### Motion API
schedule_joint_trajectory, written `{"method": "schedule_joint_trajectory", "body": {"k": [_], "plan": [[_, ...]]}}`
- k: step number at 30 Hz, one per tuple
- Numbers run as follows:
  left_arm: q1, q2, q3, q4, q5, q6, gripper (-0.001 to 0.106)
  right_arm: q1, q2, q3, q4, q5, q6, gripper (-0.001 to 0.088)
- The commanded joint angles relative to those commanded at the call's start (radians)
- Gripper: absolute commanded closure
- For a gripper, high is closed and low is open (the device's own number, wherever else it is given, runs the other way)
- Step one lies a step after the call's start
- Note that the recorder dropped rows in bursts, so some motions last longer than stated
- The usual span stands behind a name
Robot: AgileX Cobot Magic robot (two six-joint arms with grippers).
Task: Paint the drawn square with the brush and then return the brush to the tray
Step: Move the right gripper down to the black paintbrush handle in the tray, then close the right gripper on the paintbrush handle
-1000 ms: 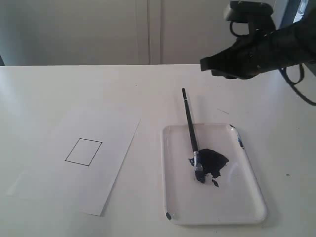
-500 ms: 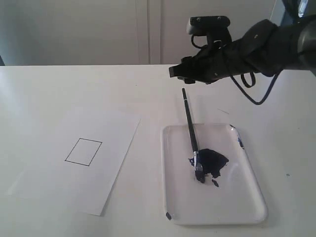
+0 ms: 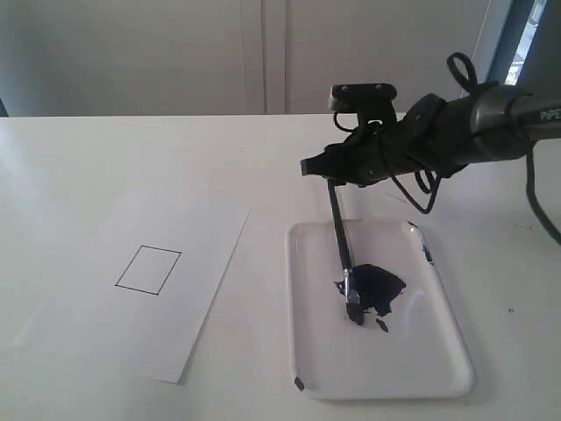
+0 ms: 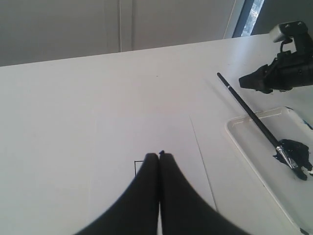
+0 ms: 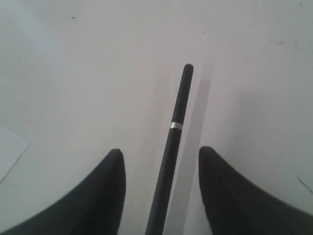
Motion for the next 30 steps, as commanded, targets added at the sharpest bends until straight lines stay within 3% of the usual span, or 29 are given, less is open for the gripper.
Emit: {"method": "schedule_joint_trajectory", "body": {"k": [16, 30], "plan": [[0.0, 0.0, 0.0, 0.0, 0.002, 0.0, 0.105, 0.0, 0.101, -0.173, -0.002, 0.041, 0.157, 0.0424], [0.0, 0.0, 0.0, -0.002, 0.008, 0.0, 0.105, 0.0, 0.183, -0.18, -0.03, -0.022, 0.14, 0.045]]}}
